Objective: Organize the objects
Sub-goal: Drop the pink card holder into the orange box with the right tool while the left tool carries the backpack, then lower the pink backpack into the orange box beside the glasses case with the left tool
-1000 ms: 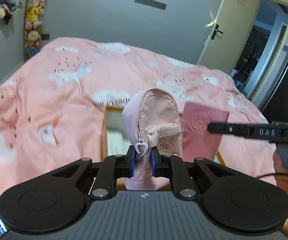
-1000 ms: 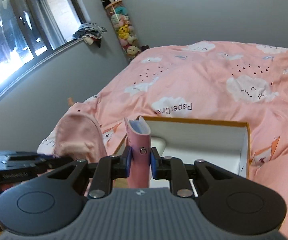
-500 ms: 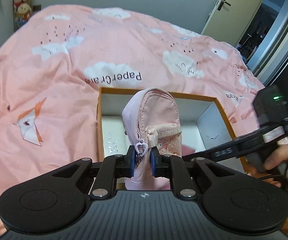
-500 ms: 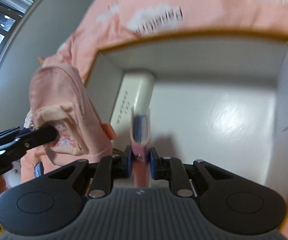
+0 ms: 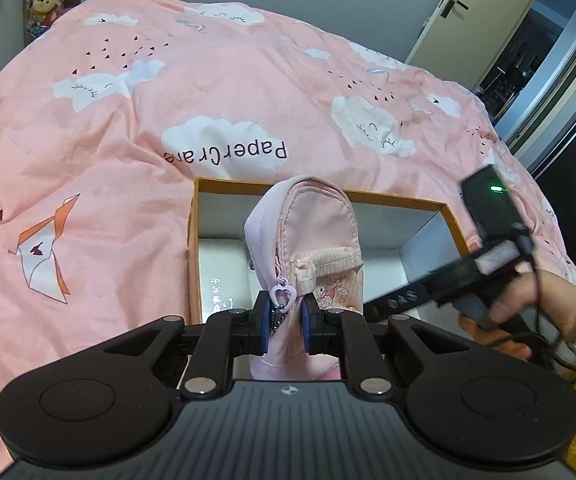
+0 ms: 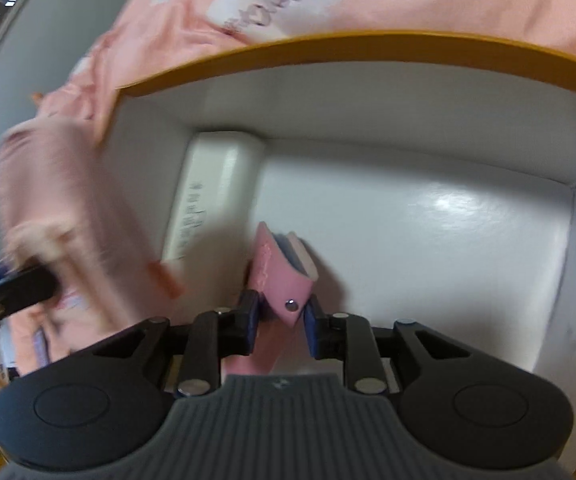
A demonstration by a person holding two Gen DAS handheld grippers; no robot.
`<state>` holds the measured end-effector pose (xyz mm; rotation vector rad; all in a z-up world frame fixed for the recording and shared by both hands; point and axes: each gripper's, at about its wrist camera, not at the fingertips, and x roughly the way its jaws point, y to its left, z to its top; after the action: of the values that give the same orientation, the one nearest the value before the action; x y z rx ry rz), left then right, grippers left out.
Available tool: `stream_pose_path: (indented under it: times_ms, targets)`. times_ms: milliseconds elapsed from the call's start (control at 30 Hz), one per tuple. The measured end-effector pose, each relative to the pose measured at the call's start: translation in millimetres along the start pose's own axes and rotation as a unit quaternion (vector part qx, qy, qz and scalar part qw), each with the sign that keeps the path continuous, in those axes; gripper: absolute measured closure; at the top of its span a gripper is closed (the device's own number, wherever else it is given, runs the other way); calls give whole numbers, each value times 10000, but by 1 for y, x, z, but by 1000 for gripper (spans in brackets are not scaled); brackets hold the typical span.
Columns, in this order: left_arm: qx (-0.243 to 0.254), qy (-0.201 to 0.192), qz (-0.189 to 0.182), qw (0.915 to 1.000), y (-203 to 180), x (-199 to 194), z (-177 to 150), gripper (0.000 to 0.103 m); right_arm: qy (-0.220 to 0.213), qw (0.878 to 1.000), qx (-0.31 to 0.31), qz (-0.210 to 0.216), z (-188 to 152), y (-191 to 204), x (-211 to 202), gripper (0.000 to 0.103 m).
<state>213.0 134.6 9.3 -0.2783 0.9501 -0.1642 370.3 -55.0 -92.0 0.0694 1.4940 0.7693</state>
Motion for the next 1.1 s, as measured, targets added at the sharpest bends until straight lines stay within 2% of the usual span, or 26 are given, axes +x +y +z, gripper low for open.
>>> stream_pose_path:
  times_ms: [100,133,267,400,500,600,700,867,967,1100]
  targets:
    - [-3,29,-6,10000,0,1,0,86,142,9996,13,-228,6,-7,11,73]
    - [-6,43,-2,10000,0,2,-1,86,159,9993,-48,-328,7,-7,15,77]
    - [-25,97,17,9999,2,5,-2,86,135,9966,-651,-483,0,7,21,78]
    - [-31,104,26,9999,3,6,-2,86,234,9810,-1769,-765,-13,40,27,82]
    - [-49,107,8,9999,3,6,-1,86,343,9686,-2250,-997,-22,58,31,83]
    - [-80,122,-13,9999,3,6,-2,86,501,9755,-1924,-942,-24,56,33,82]
    - [-141,186,-100,9997,3,9,-3,86,649,9860,-1374,-684,-25,42,32,82]
    - [-227,336,-120,9991,-1,21,-6,86,606,9941,-848,-302,-30,19,25,82]
    - [-216,436,-233,9985,-7,27,-9,86,284,9940,-893,-567,-38,14,6,79]
    - [-171,815,-397,9957,-13,43,-15,86,-231,9941,-666,-820,-46,-1,-28,78]
